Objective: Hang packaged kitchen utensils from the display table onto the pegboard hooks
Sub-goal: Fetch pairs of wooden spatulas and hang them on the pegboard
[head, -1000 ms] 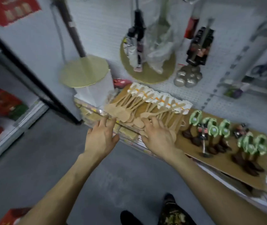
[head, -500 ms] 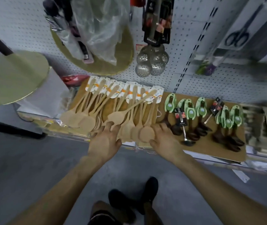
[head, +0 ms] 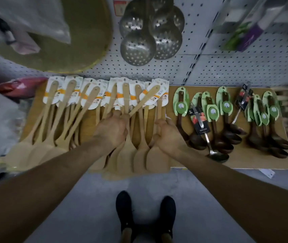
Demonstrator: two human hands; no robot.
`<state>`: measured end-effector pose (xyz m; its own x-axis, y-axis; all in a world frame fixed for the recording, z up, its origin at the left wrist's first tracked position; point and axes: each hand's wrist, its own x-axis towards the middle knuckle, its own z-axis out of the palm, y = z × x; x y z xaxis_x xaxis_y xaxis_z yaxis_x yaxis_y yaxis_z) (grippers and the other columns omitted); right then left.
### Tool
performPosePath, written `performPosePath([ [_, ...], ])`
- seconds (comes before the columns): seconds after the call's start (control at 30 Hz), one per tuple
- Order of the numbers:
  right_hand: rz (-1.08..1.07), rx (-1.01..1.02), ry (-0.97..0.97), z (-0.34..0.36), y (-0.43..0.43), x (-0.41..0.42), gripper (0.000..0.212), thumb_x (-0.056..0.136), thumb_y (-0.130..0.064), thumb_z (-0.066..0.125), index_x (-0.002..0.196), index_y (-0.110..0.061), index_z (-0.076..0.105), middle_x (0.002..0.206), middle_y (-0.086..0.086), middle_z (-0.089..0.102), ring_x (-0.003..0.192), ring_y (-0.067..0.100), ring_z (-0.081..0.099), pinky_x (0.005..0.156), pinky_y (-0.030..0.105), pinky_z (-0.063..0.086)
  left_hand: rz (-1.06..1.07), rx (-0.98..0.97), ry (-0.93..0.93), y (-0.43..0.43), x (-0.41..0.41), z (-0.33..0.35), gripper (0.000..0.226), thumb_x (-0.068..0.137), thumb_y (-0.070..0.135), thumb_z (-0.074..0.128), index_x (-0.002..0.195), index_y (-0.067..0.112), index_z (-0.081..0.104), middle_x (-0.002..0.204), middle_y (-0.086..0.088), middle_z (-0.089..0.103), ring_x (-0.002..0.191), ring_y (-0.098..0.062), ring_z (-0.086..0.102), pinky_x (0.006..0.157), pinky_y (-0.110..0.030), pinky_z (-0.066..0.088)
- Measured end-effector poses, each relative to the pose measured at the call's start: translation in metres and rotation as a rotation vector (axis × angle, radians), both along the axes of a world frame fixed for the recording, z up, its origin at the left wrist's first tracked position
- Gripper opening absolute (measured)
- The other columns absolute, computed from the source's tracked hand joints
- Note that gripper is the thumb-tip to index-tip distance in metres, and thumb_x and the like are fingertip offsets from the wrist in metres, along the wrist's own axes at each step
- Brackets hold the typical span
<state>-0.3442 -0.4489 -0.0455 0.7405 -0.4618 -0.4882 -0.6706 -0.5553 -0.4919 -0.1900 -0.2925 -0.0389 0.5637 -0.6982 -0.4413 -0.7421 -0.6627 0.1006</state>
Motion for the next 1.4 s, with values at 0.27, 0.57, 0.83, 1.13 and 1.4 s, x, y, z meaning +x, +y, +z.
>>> performPosePath([
  [0.27, -0.215, -0.044, -0.043, -0.037, -0.012, 0.032, 0.039, 0.103, -0.001, 0.051, 0.142, -0.007, 0.055, 0.146, 0.018, 0.049, 0.133, 0.038, 0.054, 0.112, 0.044, 0.047, -0.019, -0.088, -0.01, -0.011, 0.02, -0.04, 0.054, 0.104, 0.009, 0.051, 0.156, 0.018, 0.04, 0.132, -0.013, 0.055, 0.117, -0.036, 0.059, 0.083, -0.047, 0.058],
  [0.57, -0.395, 0.053, -0.11, -0.044, -0.026, 0.044, 0.034, 0.1, -0.001, 0.05, 0.131, -0.011, 0.061, 0.133, 0.012, 0.062, 0.121, 0.03, 0.063, 0.102, 0.042, 0.055, 0.034, -0.237, 0.162, -0.001, 0.033, -0.039, 0.057, 0.1, 0.005, 0.055, 0.149, 0.027, 0.039, 0.111, -0.007, 0.059, 0.101, -0.032, 0.063, 0.075, -0.042, 0.052],
  [0.83, -0.581, 0.415, -0.306, -0.039, -0.023, 0.01, 0.052, 0.095, 0.003, 0.061, 0.132, -0.035, 0.062, 0.117, -0.007, 0.069, 0.108, 0.016, 0.07, 0.082, 0.03, 0.059, 0.108, -0.328, 0.512, 0.034, 0.036, -0.036, 0.076, 0.099, -0.006, 0.061, 0.154, 0.044, 0.047, 0.125, 0.001, 0.058, 0.11, -0.015, 0.061, 0.099, -0.035, 0.051],
  [1.13, -0.704, 0.552, -0.457, 0.004, 0.005, -0.037, 0.056, 0.091, 0.019, 0.063, 0.133, -0.017, 0.065, 0.1, 0.0, 0.075, 0.091, 0.003, 0.072, 0.081, 0.031, 0.063, 0.207, -0.531, 0.725, 0.053, -0.018, -0.005, 0.071, 0.095, -0.013, 0.067, 0.143, 0.041, 0.062, 0.116, 0.008, 0.06, 0.092, 0.006, 0.06, 0.08, -0.007, 0.048],
  [1.4, -0.728, 0.512, -0.554, 0.051, 0.029, -0.105, 0.061, 0.093, 0.024, 0.056, 0.134, -0.021, 0.057, 0.109, 0.012, 0.069, 0.104, 0.034, 0.066, 0.083, 0.055, 0.064, 0.093, -0.544, 0.729, 0.027, -0.065, 0.043, 0.073, 0.099, -0.005, 0.067, 0.132, 0.059, 0.055, 0.095, 0.04, 0.055, 0.092, 0.005, 0.057, 0.083, -0.005, 0.043],
])
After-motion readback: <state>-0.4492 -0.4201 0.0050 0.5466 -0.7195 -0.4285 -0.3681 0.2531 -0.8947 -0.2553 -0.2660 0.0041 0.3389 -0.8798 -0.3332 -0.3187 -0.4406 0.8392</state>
